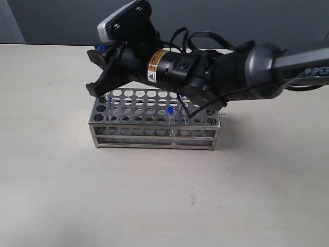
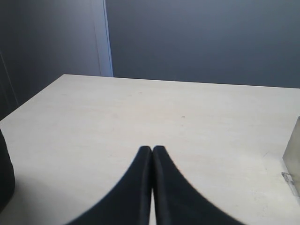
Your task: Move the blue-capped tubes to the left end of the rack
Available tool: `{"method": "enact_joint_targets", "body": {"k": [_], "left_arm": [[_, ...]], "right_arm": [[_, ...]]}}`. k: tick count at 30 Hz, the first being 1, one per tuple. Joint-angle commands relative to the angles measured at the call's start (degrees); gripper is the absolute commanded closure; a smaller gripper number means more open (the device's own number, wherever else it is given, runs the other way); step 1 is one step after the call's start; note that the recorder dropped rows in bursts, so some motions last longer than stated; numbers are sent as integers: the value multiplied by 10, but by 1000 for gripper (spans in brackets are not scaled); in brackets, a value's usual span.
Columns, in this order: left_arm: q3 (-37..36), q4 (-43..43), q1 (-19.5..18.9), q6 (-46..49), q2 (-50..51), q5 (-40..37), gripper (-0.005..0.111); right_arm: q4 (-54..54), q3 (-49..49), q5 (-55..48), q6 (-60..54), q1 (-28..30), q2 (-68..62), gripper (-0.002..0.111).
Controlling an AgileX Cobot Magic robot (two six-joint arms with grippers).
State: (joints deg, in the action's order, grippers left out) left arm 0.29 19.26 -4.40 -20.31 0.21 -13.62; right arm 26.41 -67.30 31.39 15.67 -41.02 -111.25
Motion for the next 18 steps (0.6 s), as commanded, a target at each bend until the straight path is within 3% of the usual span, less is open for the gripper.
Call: {"method": "enact_joint_targets", "body": {"k": [1,18], "left_arm": [[-2,-3,5,-1,-2,-1,106],[-2,-1,5,-1,-2,-1,106]], "right_arm": [[2,-18,-11,8,-12,-31,108],[5,-50,-11,8,-12,-93,108]]}}
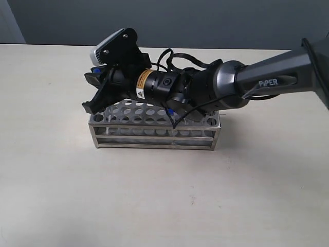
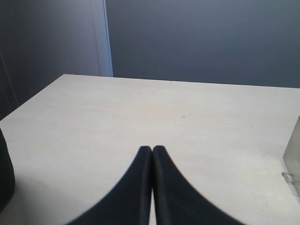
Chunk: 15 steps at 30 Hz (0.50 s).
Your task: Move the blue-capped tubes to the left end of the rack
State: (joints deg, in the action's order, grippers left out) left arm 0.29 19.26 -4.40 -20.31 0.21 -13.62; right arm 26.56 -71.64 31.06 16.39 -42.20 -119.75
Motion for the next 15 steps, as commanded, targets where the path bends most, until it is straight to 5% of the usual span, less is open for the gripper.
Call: {"method": "enact_joint_targets", "body": {"k": [1,5,12,15], "left_arm": [[-2,-1,5,-1,-2,-1,106],[-2,-1,5,-1,-2,-1,106],[-2,-1,5,-1,-2,-1,106],[-2,-1,5,-1,-2,-1,106]], "right_arm": [[3,-6,-12,1,-1,-8,108],[3,-6,-22,1,-1,-8,105],[3,-6,-22,1,-1,-8,63],[3,-6,-22,0,-1,-8,61]]}}
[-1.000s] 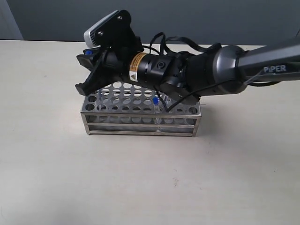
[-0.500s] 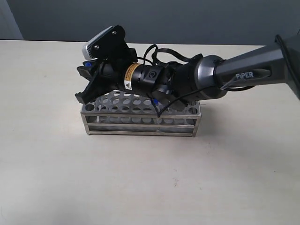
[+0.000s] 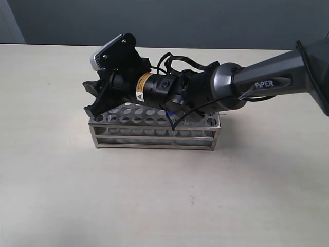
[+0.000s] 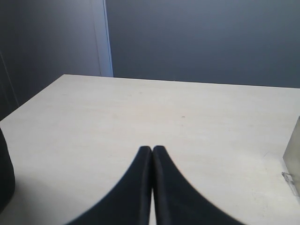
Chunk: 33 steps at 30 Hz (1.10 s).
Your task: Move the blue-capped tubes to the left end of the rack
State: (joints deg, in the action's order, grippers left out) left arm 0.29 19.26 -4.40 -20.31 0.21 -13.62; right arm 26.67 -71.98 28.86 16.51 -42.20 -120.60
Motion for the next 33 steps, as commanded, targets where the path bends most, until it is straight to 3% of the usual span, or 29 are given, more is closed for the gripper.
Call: {"method": "enact_joint_targets", "body": {"k": [1,7,15,20,25,33], "left_arm": [[-2,-1,5,-1,-2,-1,106],[-2,-1,5,-1,-2,-1,106],[-2,-1,5,-1,-2,-1,106],[-2,-1,5,-1,-2,-1,106],[-2,-1,5,-1,-2,-1,106],[-2,-1,5,-1,-2,-1,106]], "right_arm": [[2,-3,0,-3,-1,1,60],[-23,-3,-34,-50,20,63,60],[-23,22,-222,-92,92,221,60],[-62,157,-108,-88,141,268,60],[-111,273,23,-88,148,261,60],[-134,305,101,-92,148,202,60]]}}
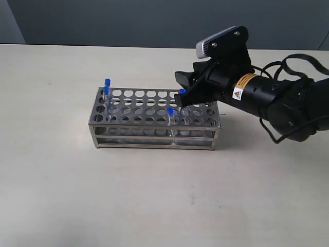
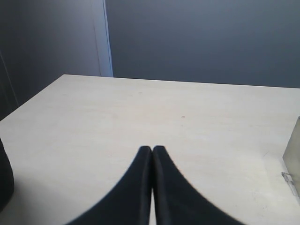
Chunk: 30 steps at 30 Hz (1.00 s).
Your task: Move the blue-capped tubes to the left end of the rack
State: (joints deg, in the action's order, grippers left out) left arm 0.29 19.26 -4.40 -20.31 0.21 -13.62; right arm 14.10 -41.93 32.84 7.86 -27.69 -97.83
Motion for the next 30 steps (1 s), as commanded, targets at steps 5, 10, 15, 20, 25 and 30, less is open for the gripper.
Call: {"method": "enact_joint_targets", "body": {"k": [5,10,15,20,25,30], "left_arm": [[-2,-1,5,-1,-2,-1,106],[-2,-1,5,-1,-2,-1,106],[-2,-1,5,-1,-2,-1,106],[-2,-1,5,-1,-2,-1,106],[-2,-1,5,-1,-2,-1,106],[-2,-1,5,-1,-2,-1,106]], "right_arm": [[-19,4,82,-5,3,-62,60],[-20,4,94,-5,3,-96,60],[-33,4,104,-5,3,-121,60],[-52,4,108,-5,3,-127,86],[-53,4,144,-6,3,-107,108],[-57,3,136,-62,3,-37,108]]}}
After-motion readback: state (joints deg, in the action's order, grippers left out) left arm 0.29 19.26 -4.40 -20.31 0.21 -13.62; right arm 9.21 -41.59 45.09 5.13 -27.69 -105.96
